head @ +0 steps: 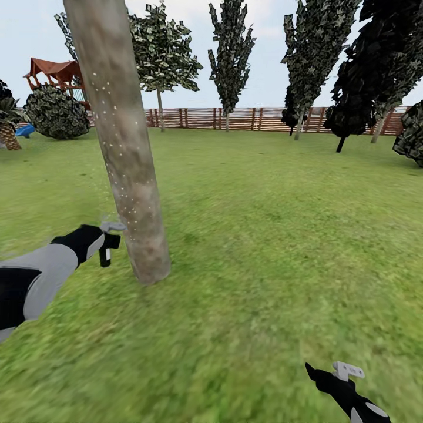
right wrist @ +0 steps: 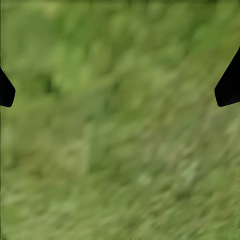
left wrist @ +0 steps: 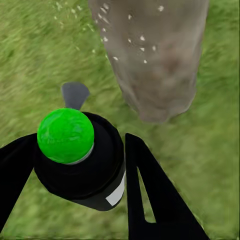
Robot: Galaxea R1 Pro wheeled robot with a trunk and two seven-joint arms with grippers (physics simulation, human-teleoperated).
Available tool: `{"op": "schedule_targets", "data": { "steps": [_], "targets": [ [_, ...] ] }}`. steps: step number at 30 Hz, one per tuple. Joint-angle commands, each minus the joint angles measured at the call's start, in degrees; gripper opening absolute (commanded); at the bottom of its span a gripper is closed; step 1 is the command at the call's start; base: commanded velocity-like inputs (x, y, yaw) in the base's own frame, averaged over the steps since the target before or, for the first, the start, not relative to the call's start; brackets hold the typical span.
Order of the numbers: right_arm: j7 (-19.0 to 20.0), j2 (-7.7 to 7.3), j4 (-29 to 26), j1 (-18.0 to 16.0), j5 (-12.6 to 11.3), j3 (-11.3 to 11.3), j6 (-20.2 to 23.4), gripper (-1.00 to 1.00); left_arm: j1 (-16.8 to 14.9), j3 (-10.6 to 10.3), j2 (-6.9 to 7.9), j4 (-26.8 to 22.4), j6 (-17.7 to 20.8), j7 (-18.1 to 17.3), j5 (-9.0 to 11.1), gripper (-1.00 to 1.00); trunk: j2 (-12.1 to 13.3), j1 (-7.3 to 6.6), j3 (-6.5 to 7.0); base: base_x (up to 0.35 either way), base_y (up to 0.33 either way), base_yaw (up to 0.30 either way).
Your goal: In the garden, pick up the pesticide atomizer on the floor and spray pesticide onto both trees until each tree trunk is fully covered.
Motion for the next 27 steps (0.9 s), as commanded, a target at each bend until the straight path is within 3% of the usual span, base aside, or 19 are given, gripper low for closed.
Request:
{"op": "schedule_targets", "data": {
  "steps": [1, 3, 4, 5, 7, 12, 16, 21, 25, 27],
  "targets": [
    [0.00, 0.01, -0.01, 0.00, -0.01, 0.01, -0.49, 1.00, 1.62, -0.16, -0.06, -0.02, -1.00, 0.05, -0.04, -1.00, -0.01, -0.01, 0.01, 0.000, 0.000, 0.000],
    [0.00, 0.02, 0.01, 0.00, -0.01, 0.01, -1.45, 1.00, 6.30, -0.11, -0.19, -0.02, -4.57, 0.15, 0.67, -1.00, -0.01, -0.01, 0.01, 0.000, 0.000, 0.000],
    [0.00, 0.01, 0.01, 0.00, -0.02, 0.02, -1.72, 1.00, 8.60, -0.14, -0.26, -0.02, -7.47, 0.24, 2.14, -1.00, -0.01, -0.01, 0.01, 0.000, 0.000, 0.000],
    [0.00, 0.01, 0.01, 0.00, -0.02, 0.02, -1.89, 1.00, 10.67, -0.14, -0.31, -0.02, -10.62, 0.29, 5.04, -1.00, -0.01, -0.01, 0.01, 0.000, 0.000, 0.000],
    [0.00, -0.01, -0.05, 0.00, -0.02, 0.02, -1.98, 1.00, 13.92, -0.14, -0.33, -0.02, -13.09, 0.32, 8.90, -1.00, -0.01, -0.01, 0.01, 0.000, 0.000, 0.000],
    [0.00, -0.01, -0.24, 0.00, -0.02, -0.04, -2.01, 1.00, 18.30, -0.10, -0.21, -0.01, -17.03, 0.33, 11.81, -1.00, -0.01, -0.01, 0.01, 0.000, 0.000, 0.000],
    [0.00, -0.01, -0.23, 0.01, -0.02, 0.00, -2.56, 1.00, 19.97, -0.12, -0.37, 0.05, -21.13, 0.33, 17.17, -1.00, -0.01, -0.01, 0.01, 0.000, 0.000, 0.000],
    [0.08, 0.01, -0.14, 0.00, -0.02, 0.00, -3.80, 1.00, 21.93, -0.19, -1.43, -0.01, -21.65, 0.27, 17.91, -1.00, -0.01, -0.01, 0.01, 0.000, 0.000, 0.000],
    [0.12, -0.05, -0.30, 0.00, -0.31, -0.28, -3.85, 1.00, 22.02, -0.29, -3.87, -0.09, -21.62, 0.32, 17.77, -1.00, -0.01, -0.01, 0.01, 0.000, -0.104, 0.072],
    [0.04, 0.01, -0.32, 0.00, -0.28, -0.32, -3.85, 1.00, 22.02, -0.33, -4.32, -0.10, -21.52, 0.36, 17.75, -1.00, -0.01, -0.01, 0.01, 0.000, -0.271, 0.238]
  ]
}}
